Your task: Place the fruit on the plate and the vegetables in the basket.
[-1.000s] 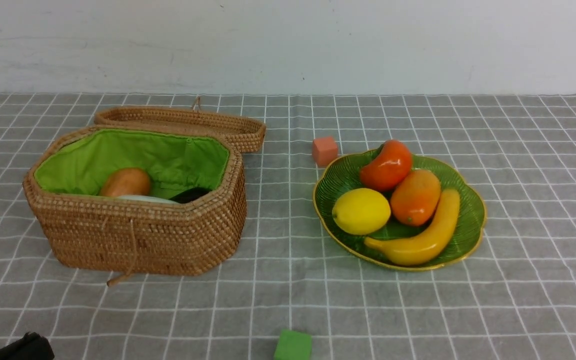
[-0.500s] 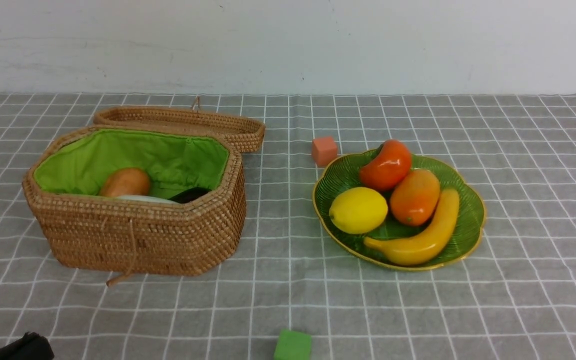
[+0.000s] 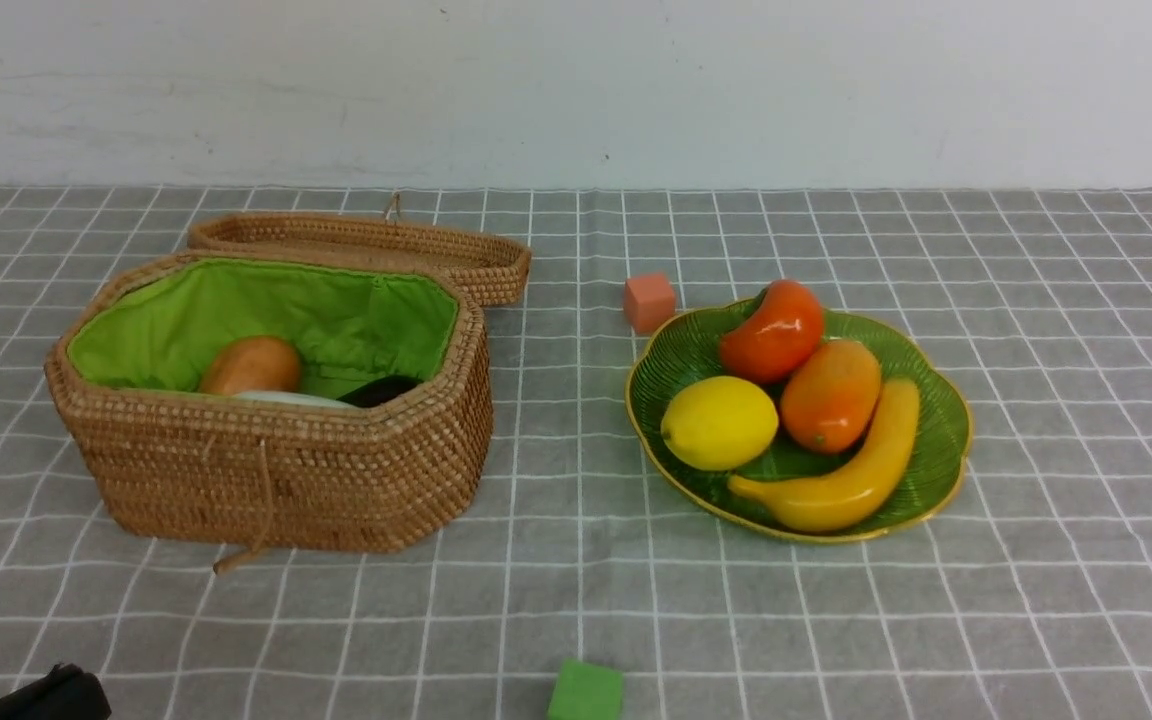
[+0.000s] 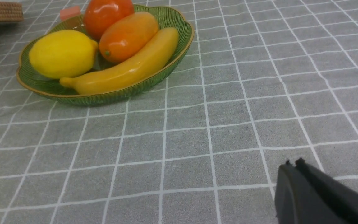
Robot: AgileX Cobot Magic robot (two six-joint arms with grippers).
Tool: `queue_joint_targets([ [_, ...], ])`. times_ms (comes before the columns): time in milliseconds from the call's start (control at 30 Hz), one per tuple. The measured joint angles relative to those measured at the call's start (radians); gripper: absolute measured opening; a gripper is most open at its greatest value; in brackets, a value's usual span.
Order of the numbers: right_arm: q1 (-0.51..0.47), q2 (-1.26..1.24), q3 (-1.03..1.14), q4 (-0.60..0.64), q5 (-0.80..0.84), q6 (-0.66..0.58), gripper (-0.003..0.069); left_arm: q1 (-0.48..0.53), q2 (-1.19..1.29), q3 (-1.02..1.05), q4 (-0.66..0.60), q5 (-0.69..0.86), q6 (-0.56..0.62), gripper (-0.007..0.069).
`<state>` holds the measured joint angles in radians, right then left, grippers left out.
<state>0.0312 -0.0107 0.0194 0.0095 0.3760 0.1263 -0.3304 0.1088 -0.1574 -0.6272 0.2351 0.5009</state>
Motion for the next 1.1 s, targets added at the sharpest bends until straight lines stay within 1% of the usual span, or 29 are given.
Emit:
queue_joint_targets([
  [867,0.000,0.000,-0.001,0.000,0.004,0.004,-0.0015,0.000,0.000,0.001,0.000,-0.001,0.000,0.0002],
  [1000,0.000,0.000,-0.001,0.000,0.004,0.004,-0.0014,0.008,-0.002,0.010,0.058,-0.053,-0.011,0.0005],
  [1033,0.000,0.000,-0.001,0.000,0.004,0.004,-0.0014,0.018,-0.006,0.011,0.085,-0.067,-0.035,0.0005],
  [1100,0.000,0.000,-0.001,0.000,0.004,0.004,-0.0010,0.093,-0.031,0.011,0.203,-0.077,-0.165,-0.0013],
])
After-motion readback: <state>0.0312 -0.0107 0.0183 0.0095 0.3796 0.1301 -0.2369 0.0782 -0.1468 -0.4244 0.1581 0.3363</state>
